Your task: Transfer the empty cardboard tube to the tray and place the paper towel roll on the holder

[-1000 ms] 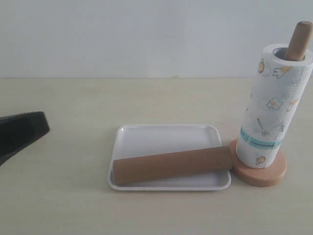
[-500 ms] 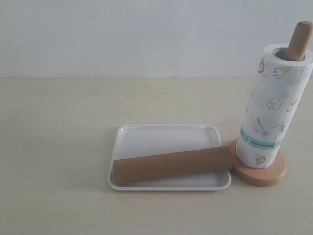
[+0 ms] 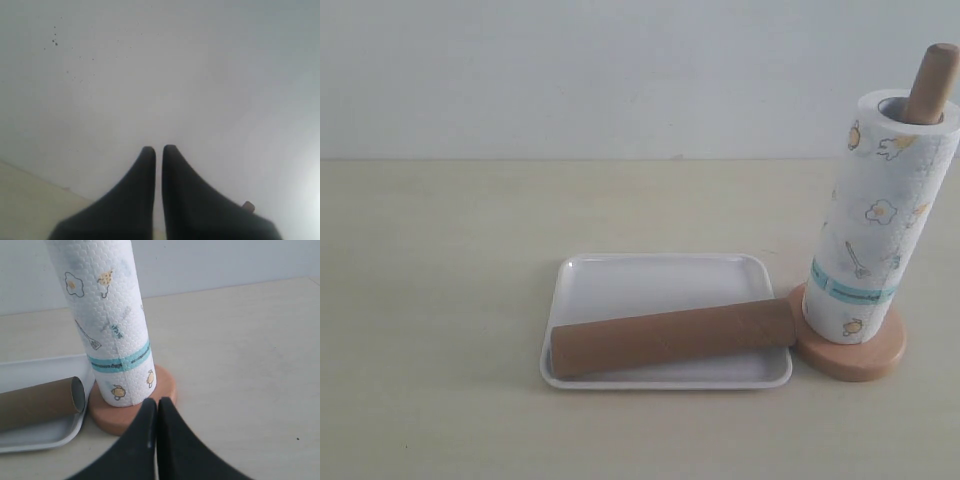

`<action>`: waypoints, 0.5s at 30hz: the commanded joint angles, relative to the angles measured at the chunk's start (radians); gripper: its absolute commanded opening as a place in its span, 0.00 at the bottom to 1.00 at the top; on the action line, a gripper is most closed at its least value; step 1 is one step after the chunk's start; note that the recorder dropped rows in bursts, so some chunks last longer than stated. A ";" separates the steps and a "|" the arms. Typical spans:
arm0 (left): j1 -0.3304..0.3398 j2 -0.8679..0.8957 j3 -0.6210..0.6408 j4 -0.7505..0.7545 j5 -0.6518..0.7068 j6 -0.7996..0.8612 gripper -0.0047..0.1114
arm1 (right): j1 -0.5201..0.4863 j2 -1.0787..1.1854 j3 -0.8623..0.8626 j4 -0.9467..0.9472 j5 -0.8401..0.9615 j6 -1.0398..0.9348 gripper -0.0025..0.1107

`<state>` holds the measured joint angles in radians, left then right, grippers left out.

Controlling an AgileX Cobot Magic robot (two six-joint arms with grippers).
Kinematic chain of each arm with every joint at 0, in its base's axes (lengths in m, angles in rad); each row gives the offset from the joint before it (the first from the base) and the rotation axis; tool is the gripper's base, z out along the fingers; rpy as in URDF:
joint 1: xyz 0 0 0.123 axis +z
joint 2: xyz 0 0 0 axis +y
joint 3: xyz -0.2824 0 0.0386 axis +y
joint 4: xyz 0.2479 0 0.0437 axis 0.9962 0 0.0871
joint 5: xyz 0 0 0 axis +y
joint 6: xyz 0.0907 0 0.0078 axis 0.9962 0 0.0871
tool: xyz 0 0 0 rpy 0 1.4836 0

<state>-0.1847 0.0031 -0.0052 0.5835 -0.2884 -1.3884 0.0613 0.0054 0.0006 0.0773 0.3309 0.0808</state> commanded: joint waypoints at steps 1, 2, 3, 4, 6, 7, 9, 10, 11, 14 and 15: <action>0.004 -0.003 0.005 -0.004 0.007 -0.233 0.08 | -0.002 -0.005 -0.001 -0.001 -0.005 -0.002 0.02; 0.004 -0.003 0.005 -0.004 0.007 -0.306 0.08 | -0.002 -0.005 -0.001 -0.001 -0.005 -0.002 0.02; 0.004 -0.003 0.005 -0.004 0.007 -0.381 0.08 | -0.002 -0.005 -0.001 -0.001 -0.005 -0.002 0.02; 0.004 -0.003 0.005 -0.004 0.007 -0.456 0.08 | -0.002 -0.005 -0.001 -0.001 -0.005 -0.002 0.02; 0.004 -0.003 0.005 -0.004 0.007 -0.571 0.08 | -0.002 -0.005 -0.001 -0.001 -0.005 -0.002 0.02; 0.004 -0.003 0.005 -0.004 0.008 -0.597 0.08 | -0.002 -0.005 -0.001 -0.001 -0.005 -0.002 0.02; 0.004 -0.003 0.005 -0.009 0.006 -0.601 0.08 | -0.002 -0.005 -0.001 -0.001 -0.005 -0.002 0.02; 0.004 -0.003 0.005 -0.010 0.006 -0.598 0.08 | -0.002 -0.005 -0.001 -0.001 -0.005 -0.002 0.02; 0.004 -0.003 0.005 -0.011 0.009 -0.585 0.08 | -0.002 -0.005 -0.001 -0.001 -0.005 -0.002 0.02; 0.004 -0.003 0.005 -0.025 0.025 -0.505 0.08 | -0.002 -0.005 -0.001 -0.001 -0.005 -0.002 0.02; 0.004 -0.003 0.005 -0.066 0.034 -0.443 0.08 | -0.002 -0.005 -0.001 -0.001 -0.005 -0.002 0.02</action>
<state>-0.1827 0.0031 -0.0052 0.5693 -0.2795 -1.9261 0.0613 0.0054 0.0006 0.0773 0.3309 0.0808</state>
